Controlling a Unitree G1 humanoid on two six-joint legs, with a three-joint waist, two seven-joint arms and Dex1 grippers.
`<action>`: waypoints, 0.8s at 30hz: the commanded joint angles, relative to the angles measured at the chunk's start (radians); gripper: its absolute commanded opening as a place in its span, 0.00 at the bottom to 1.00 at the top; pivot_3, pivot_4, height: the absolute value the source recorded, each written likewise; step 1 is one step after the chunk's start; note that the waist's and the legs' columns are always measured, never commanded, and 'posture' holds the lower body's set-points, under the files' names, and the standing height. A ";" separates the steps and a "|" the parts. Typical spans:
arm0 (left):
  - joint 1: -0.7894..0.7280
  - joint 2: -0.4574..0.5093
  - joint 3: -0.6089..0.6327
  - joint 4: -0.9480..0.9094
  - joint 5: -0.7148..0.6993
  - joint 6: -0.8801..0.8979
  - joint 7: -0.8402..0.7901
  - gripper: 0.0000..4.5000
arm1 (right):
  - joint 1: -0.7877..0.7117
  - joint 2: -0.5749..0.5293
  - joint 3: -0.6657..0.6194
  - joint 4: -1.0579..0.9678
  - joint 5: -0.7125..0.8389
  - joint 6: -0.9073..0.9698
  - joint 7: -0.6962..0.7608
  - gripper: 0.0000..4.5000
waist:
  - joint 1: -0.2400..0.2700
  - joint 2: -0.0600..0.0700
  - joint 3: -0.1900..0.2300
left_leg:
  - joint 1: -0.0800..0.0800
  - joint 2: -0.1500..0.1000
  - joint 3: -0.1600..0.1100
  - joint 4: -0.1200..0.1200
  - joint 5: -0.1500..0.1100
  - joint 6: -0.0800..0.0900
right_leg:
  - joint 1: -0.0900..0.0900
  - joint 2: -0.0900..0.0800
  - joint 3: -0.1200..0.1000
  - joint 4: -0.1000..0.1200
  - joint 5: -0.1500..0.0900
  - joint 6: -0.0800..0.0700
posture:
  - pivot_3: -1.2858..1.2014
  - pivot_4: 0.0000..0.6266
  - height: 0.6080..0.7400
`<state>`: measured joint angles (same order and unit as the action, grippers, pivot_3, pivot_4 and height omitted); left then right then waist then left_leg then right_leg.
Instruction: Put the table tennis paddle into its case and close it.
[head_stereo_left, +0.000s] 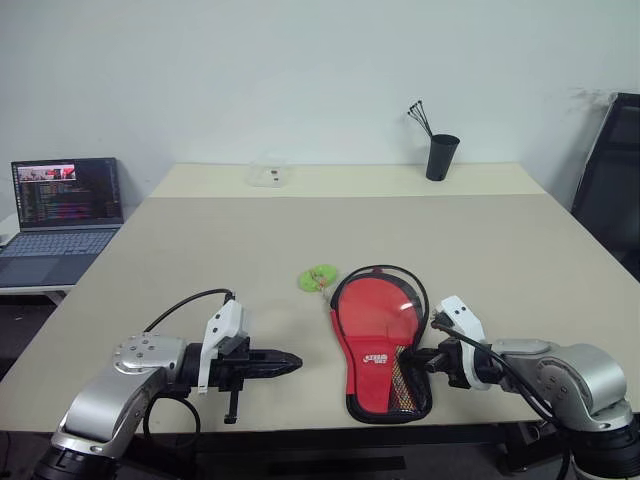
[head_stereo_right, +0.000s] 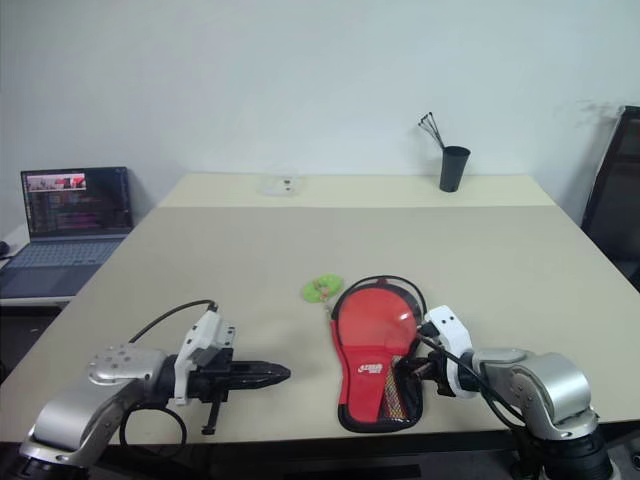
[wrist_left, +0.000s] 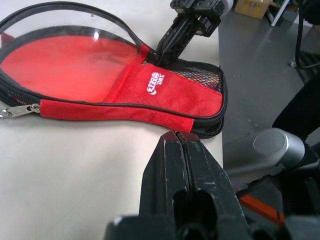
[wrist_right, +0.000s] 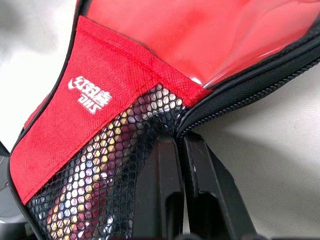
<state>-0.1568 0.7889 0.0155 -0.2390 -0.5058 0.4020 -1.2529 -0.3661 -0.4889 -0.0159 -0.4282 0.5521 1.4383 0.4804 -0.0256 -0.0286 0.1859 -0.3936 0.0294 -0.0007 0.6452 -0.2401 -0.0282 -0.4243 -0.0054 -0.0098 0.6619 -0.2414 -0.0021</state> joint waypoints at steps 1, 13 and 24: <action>-0.012 -0.005 0.007 -0.002 0.003 -0.021 0.012 0.00 | -0.009 0.012 -0.025 0.005 -0.007 0.001 -0.031 0.00 | -0.001 0.000 0.000 | 0.000 0.000 0.000 0.000 0.000 0.000 | 0.000 0.000 0.000 0.000 0.000 0.000 | 0.52 0.24 1.00; -0.013 -0.032 0.001 0.016 0.027 -0.037 0.058 0.00 | -0.016 -0.191 -0.004 -0.086 0.042 -0.090 0.076 0.88 | 0.000 0.000 0.000 | 0.000 0.000 0.000 0.000 0.000 0.000 | 0.000 0.000 0.000 0.000 0.000 0.000 | 0.52 0.24 1.00; -0.088 -0.078 0.029 0.115 0.056 -0.018 0.192 0.00 | -0.133 -0.068 -0.102 -0.078 0.188 -0.156 0.113 0.99 | -0.003 0.000 0.000 | 0.001 0.000 0.000 0.001 0.000 0.000 | 0.000 0.001 0.000 0.000 0.000 0.000 | 0.52 0.24 1.00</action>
<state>-0.2156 0.7179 0.0116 -0.1335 -0.4568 0.3859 -1.0992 -0.4621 -0.5767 -0.0820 -0.5030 0.7057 1.3187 0.6032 -0.0282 -0.0290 0.1857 -0.3927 0.0298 -0.0006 0.6458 -0.2401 -0.0282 -0.4239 -0.0047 -0.0098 0.6628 -0.2412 -0.0018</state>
